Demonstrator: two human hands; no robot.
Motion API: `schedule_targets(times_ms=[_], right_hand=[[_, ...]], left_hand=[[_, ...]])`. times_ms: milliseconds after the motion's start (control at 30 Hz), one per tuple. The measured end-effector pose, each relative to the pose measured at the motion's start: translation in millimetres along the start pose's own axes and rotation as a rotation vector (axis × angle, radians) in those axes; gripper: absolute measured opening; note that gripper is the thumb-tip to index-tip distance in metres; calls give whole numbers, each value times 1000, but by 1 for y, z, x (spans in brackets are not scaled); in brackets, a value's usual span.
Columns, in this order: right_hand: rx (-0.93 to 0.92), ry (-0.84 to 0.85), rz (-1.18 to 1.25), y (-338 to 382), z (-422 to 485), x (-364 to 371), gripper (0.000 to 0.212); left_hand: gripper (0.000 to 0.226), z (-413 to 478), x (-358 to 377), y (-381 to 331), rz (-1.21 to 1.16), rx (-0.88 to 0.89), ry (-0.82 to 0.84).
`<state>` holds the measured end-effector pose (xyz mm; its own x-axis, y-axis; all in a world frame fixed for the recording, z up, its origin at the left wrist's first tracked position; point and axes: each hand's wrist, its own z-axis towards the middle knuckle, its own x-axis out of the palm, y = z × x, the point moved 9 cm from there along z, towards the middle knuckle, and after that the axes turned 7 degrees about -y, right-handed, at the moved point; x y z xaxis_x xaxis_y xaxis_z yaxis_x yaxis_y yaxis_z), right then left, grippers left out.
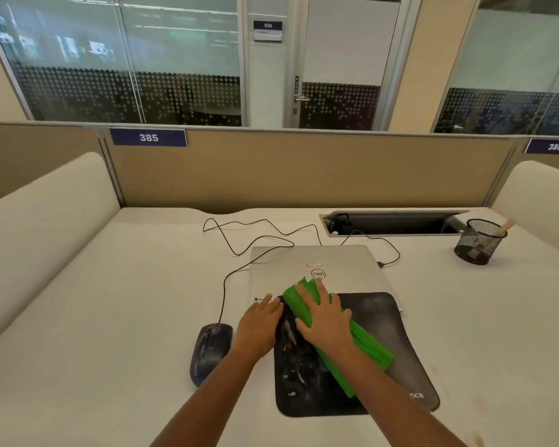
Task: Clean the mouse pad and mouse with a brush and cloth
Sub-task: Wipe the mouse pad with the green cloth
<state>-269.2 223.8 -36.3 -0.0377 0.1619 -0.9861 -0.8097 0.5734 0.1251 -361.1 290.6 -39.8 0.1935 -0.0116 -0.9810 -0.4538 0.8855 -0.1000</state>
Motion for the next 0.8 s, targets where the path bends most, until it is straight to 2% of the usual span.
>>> schedule_targets(times_ms=[133, 300, 500, 667, 800], right_hand=[[-83, -28, -120, 10, 4, 1, 56], [138, -50, -85, -18, 12, -10, 49], [-101, -44, -106, 22, 4, 2, 47], [36, -42, -148, -7, 13, -8, 48], [-26, -24, -93, 12, 1, 3, 48]], left_hand=[[52, 4, -6, 4, -76, 39, -27], [49, 8, -3, 16, -108, 38, -10], [52, 15, -4, 22, -187, 18, 2], [51, 20, -6, 27, -267, -33, -28], [52, 24, -10, 28, -299, -28, -76]])
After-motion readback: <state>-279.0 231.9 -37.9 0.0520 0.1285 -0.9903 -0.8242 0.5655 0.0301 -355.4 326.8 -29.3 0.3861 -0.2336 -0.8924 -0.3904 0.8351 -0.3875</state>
